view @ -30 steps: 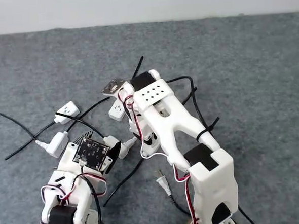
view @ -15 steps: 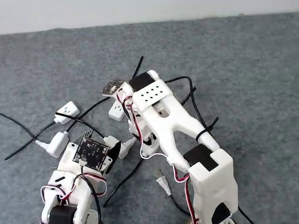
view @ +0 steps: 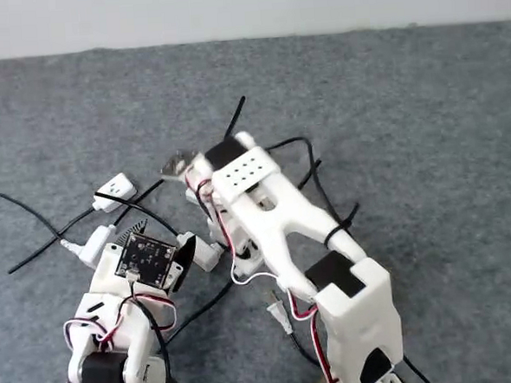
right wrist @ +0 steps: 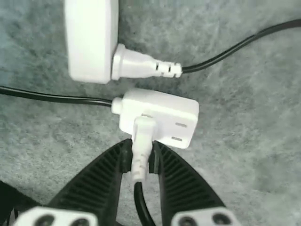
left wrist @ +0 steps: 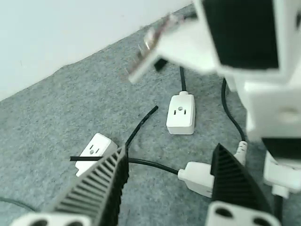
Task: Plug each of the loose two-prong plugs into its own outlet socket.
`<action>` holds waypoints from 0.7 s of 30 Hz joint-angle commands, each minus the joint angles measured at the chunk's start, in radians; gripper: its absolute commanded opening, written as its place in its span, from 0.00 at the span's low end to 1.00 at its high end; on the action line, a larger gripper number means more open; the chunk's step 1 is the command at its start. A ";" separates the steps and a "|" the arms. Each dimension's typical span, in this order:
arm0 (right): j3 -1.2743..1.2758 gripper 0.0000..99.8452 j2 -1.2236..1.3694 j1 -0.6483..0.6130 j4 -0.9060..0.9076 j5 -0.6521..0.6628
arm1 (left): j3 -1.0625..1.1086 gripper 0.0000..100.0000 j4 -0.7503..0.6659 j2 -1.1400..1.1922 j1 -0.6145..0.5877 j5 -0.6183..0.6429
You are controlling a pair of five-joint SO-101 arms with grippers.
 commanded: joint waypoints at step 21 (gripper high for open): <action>0.207 0.01 -0.010 -0.022 -0.188 -0.031 | -0.033 0.28 -0.066 -0.014 -0.097 0.040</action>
